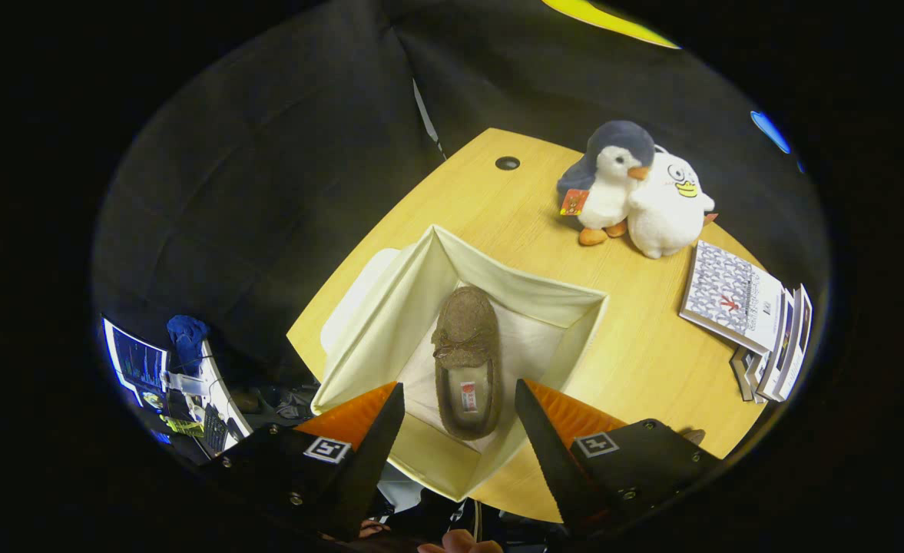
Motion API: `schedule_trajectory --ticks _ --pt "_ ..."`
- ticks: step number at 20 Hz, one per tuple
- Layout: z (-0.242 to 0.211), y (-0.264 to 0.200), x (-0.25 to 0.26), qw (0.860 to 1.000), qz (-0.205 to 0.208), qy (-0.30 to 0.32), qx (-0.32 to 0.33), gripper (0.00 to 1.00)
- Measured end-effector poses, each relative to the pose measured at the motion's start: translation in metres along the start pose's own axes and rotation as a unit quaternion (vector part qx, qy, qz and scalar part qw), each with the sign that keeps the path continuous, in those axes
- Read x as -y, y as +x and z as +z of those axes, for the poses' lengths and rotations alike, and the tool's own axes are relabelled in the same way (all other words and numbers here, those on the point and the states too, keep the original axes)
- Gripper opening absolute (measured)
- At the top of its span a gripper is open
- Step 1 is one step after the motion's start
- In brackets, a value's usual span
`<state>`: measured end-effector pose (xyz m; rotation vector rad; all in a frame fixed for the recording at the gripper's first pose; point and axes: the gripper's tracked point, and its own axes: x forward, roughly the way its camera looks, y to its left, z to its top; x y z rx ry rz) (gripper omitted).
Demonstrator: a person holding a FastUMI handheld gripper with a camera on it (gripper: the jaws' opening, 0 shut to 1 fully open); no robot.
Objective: Open the storage box then place both shoes into the box .Put the left shoe in first, then the right shoe, with the right side of both shoes facing outward in a uniform manner.
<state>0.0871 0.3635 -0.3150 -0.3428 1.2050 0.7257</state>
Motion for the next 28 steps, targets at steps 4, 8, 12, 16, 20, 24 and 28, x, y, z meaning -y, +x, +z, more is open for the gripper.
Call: schedule_trajectory --ticks 4,8,12,16,20,24,28 --pt "-0.005 -0.041 0.025 0.998 0.01 0.036 0.044 0.91" --pt "-0.037 -0.068 0.078 0.994 -0.001 0.093 0.06 0.91" --pt "-0.082 -0.075 0.139 0.99 -0.025 0.131 0.052 0.91" --pt "-0.118 -0.08 0.183 0.983 -0.035 0.174 0.047 0.91" --pt "-0.153 -0.082 0.216 0.975 -0.053 0.212 0.04 0.91" --pt "-0.197 -0.071 0.246 0.968 -0.079 0.238 0.011 0.91" --pt "-0.246 -0.055 0.276 0.959 -0.115 0.257 -0.033 0.91"
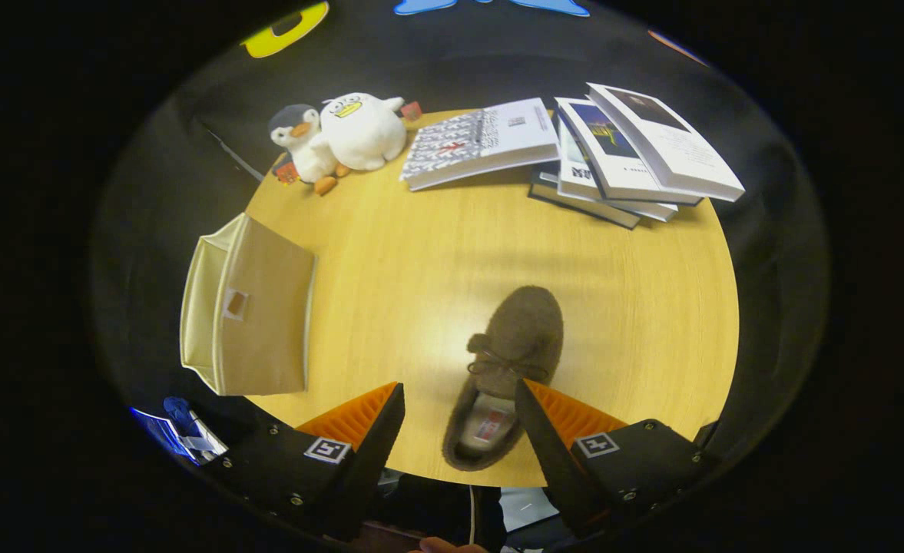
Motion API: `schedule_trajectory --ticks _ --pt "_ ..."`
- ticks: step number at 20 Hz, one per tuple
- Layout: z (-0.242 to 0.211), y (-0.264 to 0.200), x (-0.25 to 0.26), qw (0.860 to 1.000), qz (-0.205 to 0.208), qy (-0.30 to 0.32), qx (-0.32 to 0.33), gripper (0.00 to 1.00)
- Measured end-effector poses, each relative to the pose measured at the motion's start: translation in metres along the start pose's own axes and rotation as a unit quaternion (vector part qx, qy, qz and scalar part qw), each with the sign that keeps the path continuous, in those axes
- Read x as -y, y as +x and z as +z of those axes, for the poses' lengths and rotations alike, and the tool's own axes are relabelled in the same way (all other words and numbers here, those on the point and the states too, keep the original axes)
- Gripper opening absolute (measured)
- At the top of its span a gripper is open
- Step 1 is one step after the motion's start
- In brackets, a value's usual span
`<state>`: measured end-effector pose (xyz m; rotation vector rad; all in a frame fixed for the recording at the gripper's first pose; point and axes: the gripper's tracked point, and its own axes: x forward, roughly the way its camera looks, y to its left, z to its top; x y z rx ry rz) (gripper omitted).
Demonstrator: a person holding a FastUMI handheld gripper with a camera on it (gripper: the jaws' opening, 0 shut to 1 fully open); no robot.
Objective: Open the storage box then place both shoes into the box .Put the left shoe in first, then the right shoe, with the right side of both shoes facing outward in a uniform manner.
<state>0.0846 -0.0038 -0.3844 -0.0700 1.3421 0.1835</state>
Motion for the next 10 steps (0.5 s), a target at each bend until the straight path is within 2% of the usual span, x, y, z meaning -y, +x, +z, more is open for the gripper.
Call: schedule_trajectory --ticks 4,10 --pt "-0.026 0.023 0.028 0.999 -0.016 0.021 -0.034 0.91" --pt "-0.039 0.053 0.052 0.996 -0.024 0.061 -0.057 0.9"
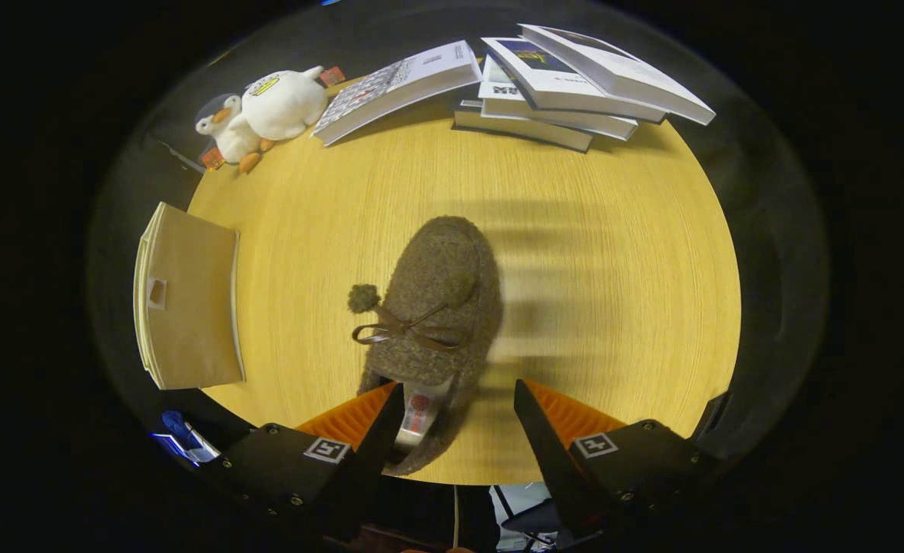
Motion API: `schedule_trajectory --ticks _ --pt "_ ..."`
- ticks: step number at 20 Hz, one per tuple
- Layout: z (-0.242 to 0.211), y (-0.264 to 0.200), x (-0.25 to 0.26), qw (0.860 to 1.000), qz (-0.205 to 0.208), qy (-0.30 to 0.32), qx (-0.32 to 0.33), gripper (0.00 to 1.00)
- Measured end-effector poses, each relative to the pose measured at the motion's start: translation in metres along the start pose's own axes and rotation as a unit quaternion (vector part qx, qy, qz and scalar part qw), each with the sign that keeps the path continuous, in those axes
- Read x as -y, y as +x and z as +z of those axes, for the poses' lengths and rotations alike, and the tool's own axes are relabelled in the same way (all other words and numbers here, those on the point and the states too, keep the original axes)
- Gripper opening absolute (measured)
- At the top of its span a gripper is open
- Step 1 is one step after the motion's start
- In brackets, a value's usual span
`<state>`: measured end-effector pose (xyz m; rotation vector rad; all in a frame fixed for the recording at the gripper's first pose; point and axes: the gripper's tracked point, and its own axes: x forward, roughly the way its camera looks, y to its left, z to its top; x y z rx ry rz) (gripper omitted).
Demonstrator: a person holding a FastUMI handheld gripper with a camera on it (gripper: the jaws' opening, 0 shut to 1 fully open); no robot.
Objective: Open the storage box then place both shoes into the box .Put the left shoe in first, then the right shoe, with the right side of both shoes facing outward in a uniform manner.
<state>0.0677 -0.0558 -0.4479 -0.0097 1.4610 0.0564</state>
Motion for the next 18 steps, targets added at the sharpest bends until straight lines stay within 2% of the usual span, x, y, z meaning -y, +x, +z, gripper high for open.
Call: schedule_trajectory --ticks 2,4,5,7,8,9,11,14,18 --pt "0.0 0.011 0.006 1.0 -0.004 0.011 -0.008 0.88" --pt "0.004 0.018 0.002 1.0 0.01 0.024 -0.005 0.85" --pt "0.006 0.021 -0.007 0.999 0.03 0.029 -0.003 0.73" --pt "0.004 0.028 0.004 1.0 0.001 0.02 -0.005 0.27" --pt "0.007 0.026 0.0 1.0 0.006 0.025 0.004 0.13" --pt "0.004 0.028 0.002 1.0 0.002 0.018 0.004 0.04" --pt "0.003 0.022 0.0 1.0 0.009 0.014 0.002 0.04" --pt "-0.002 0.003 -0.016 0.999 0.04 0.021 0.0 0.04" --pt "0.004 -0.031 -0.038 0.998 0.055 0.001 0.019 0.04"
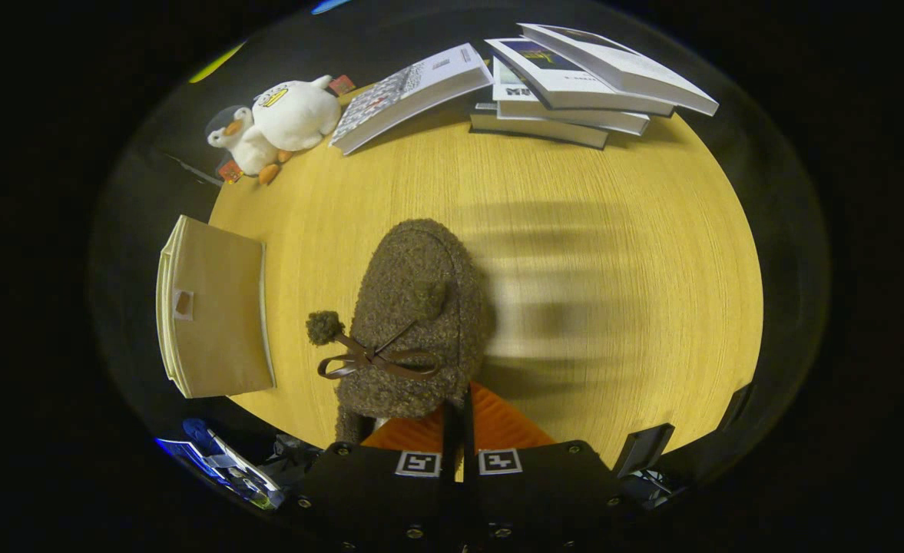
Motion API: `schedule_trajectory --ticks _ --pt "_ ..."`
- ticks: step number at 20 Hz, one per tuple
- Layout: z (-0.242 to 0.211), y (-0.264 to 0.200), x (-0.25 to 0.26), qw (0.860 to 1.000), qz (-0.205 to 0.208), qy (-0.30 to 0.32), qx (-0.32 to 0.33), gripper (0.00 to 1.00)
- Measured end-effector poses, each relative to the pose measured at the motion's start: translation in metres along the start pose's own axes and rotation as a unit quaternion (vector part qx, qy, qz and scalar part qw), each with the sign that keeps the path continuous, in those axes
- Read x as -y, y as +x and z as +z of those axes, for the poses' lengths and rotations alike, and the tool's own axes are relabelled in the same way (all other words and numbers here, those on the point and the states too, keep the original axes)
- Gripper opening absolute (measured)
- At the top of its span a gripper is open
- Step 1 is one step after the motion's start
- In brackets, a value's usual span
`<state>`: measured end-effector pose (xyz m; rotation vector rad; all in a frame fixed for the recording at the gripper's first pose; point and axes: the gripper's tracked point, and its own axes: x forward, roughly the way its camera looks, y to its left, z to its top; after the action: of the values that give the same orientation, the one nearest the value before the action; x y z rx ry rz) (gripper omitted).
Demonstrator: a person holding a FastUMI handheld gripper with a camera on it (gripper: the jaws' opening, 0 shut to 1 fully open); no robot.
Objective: Open the storage box then place both shoes into the box .Put the left shoe in first, then the right shoe, with the right side of both shoes facing outward in a uniform manner.
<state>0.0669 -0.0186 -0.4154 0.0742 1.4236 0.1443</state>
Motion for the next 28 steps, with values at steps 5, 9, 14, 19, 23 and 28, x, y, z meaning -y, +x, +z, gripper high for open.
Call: schedule_trajectory --ticks 5,9,14,19,23,28 --pt "0.024 -0.046 -0.044 0.998 0.006 -0.052 0.041 0.04" --pt "0.046 -0.083 -0.111 0.991 0.045 -0.107 0.065 0.04" --pt "0.071 -0.104 -0.21 0.975 0.081 -0.187 0.084 0.04" --pt "0.077 -0.094 -0.306 0.959 0.106 -0.248 0.088 0.04" --pt "0.067 -0.063 -0.367 0.949 0.106 -0.287 0.073 0.04" --pt "0.06 -0.007 -0.399 0.945 0.068 -0.316 0.05 0.04"
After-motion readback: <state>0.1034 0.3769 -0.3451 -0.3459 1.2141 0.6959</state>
